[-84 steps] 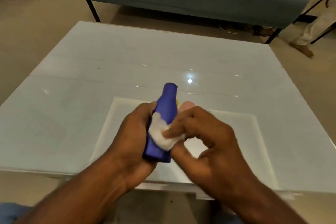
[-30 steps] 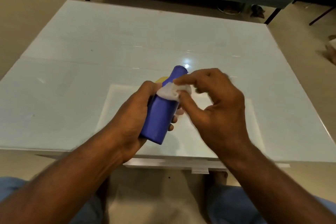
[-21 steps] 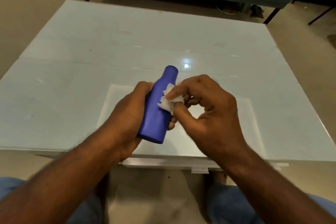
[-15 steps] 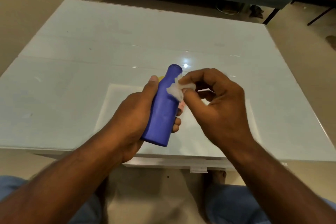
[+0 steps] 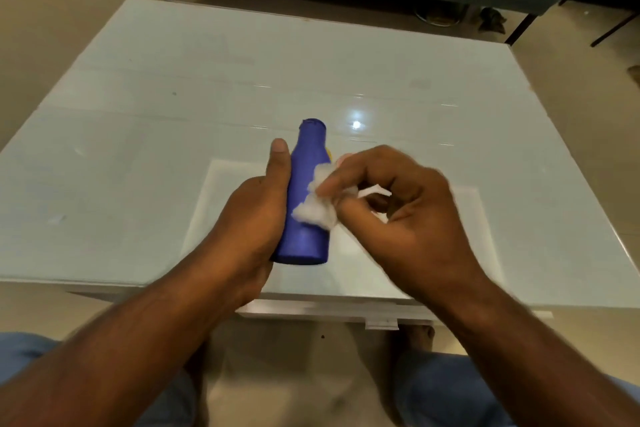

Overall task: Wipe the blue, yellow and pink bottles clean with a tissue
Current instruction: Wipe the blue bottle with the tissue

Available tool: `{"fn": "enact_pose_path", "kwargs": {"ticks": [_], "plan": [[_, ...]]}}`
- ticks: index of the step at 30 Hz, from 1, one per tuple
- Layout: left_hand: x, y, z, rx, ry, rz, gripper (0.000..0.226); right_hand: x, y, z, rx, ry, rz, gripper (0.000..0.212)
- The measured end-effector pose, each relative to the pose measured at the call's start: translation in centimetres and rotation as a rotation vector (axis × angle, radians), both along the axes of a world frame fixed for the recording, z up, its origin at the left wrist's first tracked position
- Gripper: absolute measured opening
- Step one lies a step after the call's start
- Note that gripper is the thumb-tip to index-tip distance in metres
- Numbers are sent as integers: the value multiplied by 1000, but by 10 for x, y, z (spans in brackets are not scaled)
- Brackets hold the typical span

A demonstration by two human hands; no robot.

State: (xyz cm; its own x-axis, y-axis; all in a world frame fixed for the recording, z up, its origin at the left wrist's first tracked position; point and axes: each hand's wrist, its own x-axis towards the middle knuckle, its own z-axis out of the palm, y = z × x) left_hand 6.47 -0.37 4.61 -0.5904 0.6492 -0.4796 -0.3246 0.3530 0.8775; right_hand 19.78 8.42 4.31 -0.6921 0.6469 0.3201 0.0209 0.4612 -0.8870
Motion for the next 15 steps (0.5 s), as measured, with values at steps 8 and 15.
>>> {"fn": "enact_pose_path", "kwargs": {"ticks": [8,15], "plan": [[2,-4,-6,42,78,-216,58,-1,9,-1,-77,9,-205,18],[-3,-2,5,115,-187,3,36,0,5,0,-161,-17,-102,17]]}}
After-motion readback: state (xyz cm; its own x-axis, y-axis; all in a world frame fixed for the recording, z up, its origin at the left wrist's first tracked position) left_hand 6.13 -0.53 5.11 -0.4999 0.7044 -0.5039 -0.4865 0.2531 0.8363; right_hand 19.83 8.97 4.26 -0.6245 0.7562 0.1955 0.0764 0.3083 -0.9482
